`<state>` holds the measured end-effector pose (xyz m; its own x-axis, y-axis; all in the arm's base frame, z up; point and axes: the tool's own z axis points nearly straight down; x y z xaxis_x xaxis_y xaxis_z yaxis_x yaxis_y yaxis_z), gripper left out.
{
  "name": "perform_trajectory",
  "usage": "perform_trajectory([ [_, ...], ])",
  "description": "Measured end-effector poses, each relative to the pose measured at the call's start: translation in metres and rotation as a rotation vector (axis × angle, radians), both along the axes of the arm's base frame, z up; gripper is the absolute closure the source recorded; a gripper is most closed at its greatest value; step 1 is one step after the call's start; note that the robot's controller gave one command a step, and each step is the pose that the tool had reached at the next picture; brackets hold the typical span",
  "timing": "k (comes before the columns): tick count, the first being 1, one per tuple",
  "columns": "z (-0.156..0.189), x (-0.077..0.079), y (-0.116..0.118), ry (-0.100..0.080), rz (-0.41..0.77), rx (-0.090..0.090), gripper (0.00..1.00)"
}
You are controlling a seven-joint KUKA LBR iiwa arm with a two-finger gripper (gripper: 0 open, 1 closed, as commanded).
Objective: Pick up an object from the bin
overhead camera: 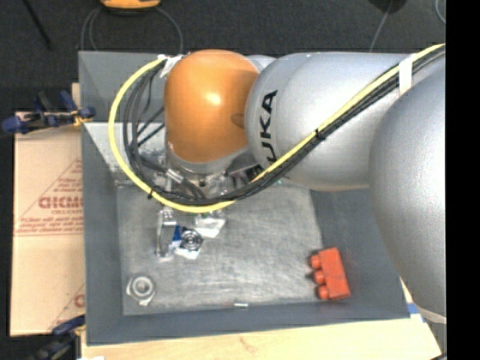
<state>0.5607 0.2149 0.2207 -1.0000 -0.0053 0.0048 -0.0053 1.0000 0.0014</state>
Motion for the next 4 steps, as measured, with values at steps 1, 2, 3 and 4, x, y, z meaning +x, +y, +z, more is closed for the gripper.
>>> perform_trajectory([
  [1, -0.115, -0.01, -0.058, 0.001, 0.003, -0.003, 0.0],
  [2, -0.149, 0.002, -0.066, -0.014, -0.019, 0.005, 0.0],
  [3, -0.145, 0.005, -0.066, -0.025, -0.023, 0.007, 1.0],
  [4, -0.018, 0.022, -0.086, -0.017, 0.13, -0.001, 1.0],
])
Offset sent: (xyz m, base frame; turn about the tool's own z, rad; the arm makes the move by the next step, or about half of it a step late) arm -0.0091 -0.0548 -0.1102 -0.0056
